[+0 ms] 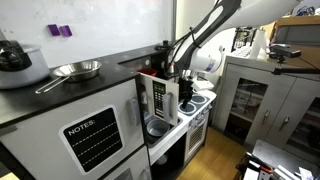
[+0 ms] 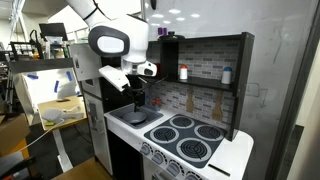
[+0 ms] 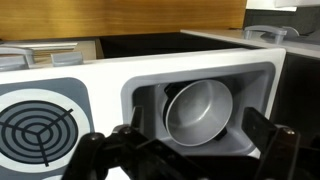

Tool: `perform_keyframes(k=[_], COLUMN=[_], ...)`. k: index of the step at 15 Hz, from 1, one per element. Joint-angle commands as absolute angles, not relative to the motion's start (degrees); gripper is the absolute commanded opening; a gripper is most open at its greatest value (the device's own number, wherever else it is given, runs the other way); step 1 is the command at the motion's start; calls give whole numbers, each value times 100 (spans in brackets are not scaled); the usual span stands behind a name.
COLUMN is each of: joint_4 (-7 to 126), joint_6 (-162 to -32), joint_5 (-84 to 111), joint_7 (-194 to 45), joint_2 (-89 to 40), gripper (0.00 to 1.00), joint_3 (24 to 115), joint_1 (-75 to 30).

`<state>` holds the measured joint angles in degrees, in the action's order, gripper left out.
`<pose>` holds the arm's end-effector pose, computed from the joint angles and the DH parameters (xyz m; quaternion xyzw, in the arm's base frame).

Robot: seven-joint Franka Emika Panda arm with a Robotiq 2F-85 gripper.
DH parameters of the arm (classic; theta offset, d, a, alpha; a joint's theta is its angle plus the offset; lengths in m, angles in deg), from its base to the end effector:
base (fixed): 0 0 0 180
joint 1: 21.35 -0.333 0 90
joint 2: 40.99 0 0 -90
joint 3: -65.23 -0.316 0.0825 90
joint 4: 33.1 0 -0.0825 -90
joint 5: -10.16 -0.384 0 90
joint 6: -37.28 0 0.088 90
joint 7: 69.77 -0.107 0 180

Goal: Put the pot in the sink on the stove.

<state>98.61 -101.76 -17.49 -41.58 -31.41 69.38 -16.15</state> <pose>0.5158 -0.0834 0.2729 -0.9887 0.0216 -0.0305 0.1452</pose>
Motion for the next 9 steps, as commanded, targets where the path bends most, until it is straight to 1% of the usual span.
perform_keyframes(k=[1, 9], joint_4=[9859, 9886], joint_6=[-10174, -10834], joint_5=[-1708, -1752], joint_7=[-4192, -4254], joint_2=[-3147, -3001], gripper=[100, 100], joint_3=[6809, 6658], joint_1=[-1488, -1547])
